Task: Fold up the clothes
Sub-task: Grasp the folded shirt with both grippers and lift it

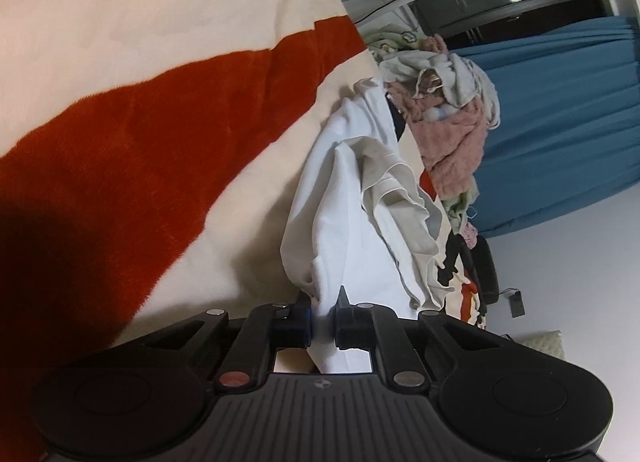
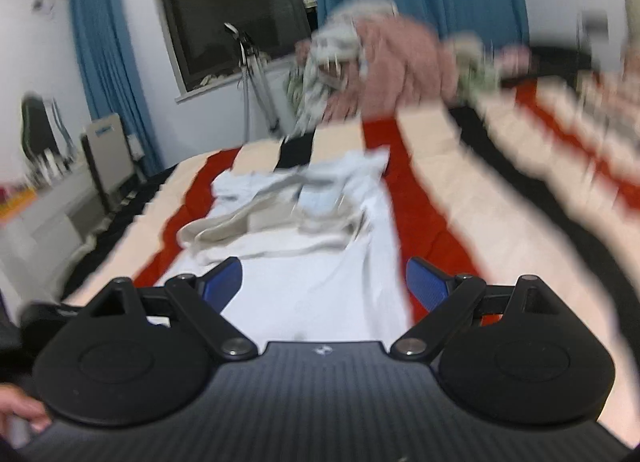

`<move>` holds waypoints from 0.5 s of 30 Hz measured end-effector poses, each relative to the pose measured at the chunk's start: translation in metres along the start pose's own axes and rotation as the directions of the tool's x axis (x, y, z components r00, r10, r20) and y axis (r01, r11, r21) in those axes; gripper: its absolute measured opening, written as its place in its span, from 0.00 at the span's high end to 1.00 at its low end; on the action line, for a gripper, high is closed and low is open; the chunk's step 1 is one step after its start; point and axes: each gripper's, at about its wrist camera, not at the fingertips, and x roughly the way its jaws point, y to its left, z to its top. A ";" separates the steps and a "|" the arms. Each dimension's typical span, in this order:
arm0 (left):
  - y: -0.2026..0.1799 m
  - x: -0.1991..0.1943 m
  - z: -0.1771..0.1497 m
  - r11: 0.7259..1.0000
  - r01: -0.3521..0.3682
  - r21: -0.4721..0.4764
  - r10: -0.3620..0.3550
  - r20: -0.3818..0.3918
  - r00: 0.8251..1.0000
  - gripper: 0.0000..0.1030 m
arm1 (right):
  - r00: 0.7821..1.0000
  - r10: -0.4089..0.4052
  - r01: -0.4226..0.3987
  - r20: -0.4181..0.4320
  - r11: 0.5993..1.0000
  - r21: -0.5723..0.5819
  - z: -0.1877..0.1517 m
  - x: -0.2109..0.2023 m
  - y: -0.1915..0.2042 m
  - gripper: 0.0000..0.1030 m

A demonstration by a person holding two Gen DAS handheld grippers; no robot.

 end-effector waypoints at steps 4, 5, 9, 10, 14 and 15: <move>0.001 -0.002 -0.001 1.000 0.004 -0.008 -0.004 0.004 1.000 0.90 | 0.963 0.221 -0.152 -0.155 0.919 0.363 -0.014 0.025 -0.032 0.12; 0.001 -0.003 -0.001 1.000 0.006 -0.011 -0.006 0.004 1.000 0.90 | 0.944 0.277 -0.174 -0.181 0.882 0.438 -0.021 0.032 -0.036 0.11; 0.002 -0.004 -0.001 1.000 0.017 -0.018 -0.016 0.010 1.000 0.91 | 0.857 0.457 -0.197 -0.237 0.717 0.668 -0.049 0.060 -0.044 0.11; 0.002 -0.005 -0.001 1.000 0.020 -0.020 -0.019 0.012 1.000 0.91 | 0.844 0.477 -0.189 -0.244 0.691 0.698 -0.056 0.065 -0.042 0.11; 0.004 -0.005 -0.001 0.999 0.027 -0.035 -0.026 0.017 1.000 0.91 | 0.837 0.476 -0.197 -0.270 0.722 0.663 -0.063 0.079 -0.027 0.09; 0.004 -0.004 -0.001 0.999 0.027 -0.034 -0.026 0.019 0.999 0.91 | 0.839 0.477 -0.209 -0.262 0.727 0.655 -0.063 0.081 -0.023 0.09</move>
